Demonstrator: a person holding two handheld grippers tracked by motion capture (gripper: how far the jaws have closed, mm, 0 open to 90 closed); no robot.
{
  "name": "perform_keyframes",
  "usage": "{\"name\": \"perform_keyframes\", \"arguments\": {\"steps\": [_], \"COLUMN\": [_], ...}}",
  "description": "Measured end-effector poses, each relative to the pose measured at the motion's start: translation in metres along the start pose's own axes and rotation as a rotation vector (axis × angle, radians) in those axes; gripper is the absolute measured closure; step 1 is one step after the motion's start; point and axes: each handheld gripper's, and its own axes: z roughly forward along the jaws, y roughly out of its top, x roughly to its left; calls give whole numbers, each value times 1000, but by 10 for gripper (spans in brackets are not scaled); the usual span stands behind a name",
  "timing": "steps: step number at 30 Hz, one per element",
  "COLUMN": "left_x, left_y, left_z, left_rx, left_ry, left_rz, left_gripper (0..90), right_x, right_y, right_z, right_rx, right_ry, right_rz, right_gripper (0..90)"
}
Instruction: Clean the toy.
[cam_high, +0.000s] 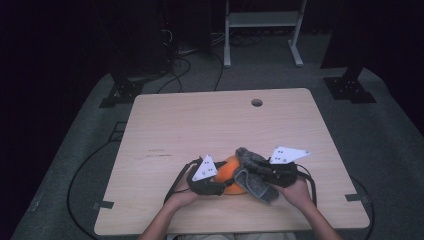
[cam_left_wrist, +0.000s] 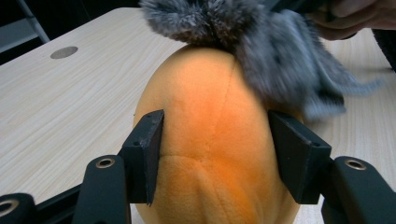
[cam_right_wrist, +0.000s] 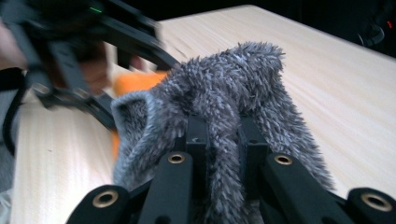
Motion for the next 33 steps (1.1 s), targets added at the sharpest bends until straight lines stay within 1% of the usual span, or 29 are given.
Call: {"name": "perform_keyframes", "arguments": {"steps": [1,2,3,4,5,6,7,8,9,10,11,12,13,14,16,17,19,20,22,23,25,26,27,28,29,30,31,32,33], "left_x": [0,-1,-2,-2,-3,-4,-5,-6,-8,-10,-11,-11,-10,-7,-2,0,0,-3,-10,-12,-14,-14,-13,-10,-7,-3,1,4,6], "left_y": [0,1,1,1,1,0,0,0,1,2,4,7,10,10,8,5,2,2,6,9,11,11,10,9,8,7,6,5,4], "left_z": [0,1,1,0,0,0,1,3,4,5,5,4,3,1,2,5,10,10,8,5,3,3,4,5,6,6,4,1,-1], "left_rx": [2,1,3,3,2,-1,-7,-13,-19,-20,-18,-15,-11,-8,40,71,96,84,66,41,6,18,35,44,46,46,32,17,7], "left_ry": [-2,-4,-4,-5,-5,-3,-4,-10,-18,-22,-21,-19,-17,-17,-1,-27,-60,-57,-19,0,51,61,47,33,17,-6,-16,-21,-30], "left_rz": [5,9,11,16,21,20,21,27,37,51,65,59,30,-7,-70,-104,-122,-98,-29,1,85,123,117,75,18,-46,-94,-123,-121], "left_gripper": [393,394,394,394,394,394,394,394,393,389,380,332,251,189,118,85,93,156,290,339,372,369,347,290,208,153,116,122,162], "right_x": [-5,-15,-15,-20,-26,-27,-27,-26,-24,-21,-16,-13,-10,-8,-10,-10,-9,-8,-7,-8,-6,-4,-1,2,6,8,8,8,8], "right_y": [-7,-22,-22,-28,-37,-35,-35,-30,-22,-14,-8,-6,-8,-12,-16,-18,-22,-24,-23,-22,-16,-12,-9,-7,-7,-8,-9,-9,-9], "right_z": [-4,-13,-13,-17,-25,-30,-30,-33,-33,-30,-24,-15,-7,-3,-6,-10,-16,-18,-22,-25,-32,-33,-31,-26,-18,-11,-7,-4,-4], "right_rx": [2,35,35,73,97,52,52,-7,-54,-66,-50,-12,16,16,17,21,24,27,37,31,-10,-33,-53,-44,-14,-2,0,-4,-6], "right_ry": [-18,-62,-62,-93,-105,-87,-87,-64,-32,-8,-5,2,-6,-17,-19,-19,-2,-1,-11,-15,-33,-27,-7,4,-7,-13,13,25,23], "right_rz": [27,75,75,93,112,134,134,150,143,123,92,64,45,44,66,62,69,62,64,67,58,56,51,42,20,4,21,32,29], "right_gripper": [777,777,777,776,777,777,777,777,776,777,777,776,777,778,778,778,777,777,777,778,778,778,778,778,778,779,779,779,779]}}
